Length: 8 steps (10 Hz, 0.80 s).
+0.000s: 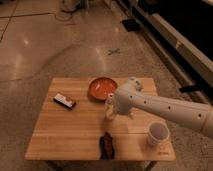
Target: Knock the bottle over
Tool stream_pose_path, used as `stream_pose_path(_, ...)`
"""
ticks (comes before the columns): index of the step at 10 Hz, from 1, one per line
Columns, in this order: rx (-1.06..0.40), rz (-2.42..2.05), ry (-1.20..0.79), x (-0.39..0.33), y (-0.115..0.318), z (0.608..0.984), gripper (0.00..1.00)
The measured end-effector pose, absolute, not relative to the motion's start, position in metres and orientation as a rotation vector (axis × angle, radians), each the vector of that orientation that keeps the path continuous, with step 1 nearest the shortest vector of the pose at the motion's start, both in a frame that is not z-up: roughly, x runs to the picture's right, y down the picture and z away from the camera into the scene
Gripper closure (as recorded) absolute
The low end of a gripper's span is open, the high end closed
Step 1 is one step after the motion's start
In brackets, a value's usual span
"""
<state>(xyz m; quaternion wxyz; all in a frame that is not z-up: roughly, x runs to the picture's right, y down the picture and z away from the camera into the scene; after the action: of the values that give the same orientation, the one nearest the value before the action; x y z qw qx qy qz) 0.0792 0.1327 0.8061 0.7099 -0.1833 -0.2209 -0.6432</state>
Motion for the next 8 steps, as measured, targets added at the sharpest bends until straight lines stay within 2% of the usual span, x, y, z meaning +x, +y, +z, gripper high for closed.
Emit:
stream_pose_path(5,-0.420,-1.435,-0.414,0.104,0.078,0.823,0.20)
stream_pose_path(8,-0.415,-1.461,-0.385,0.118,0.062,0.835,0.20)
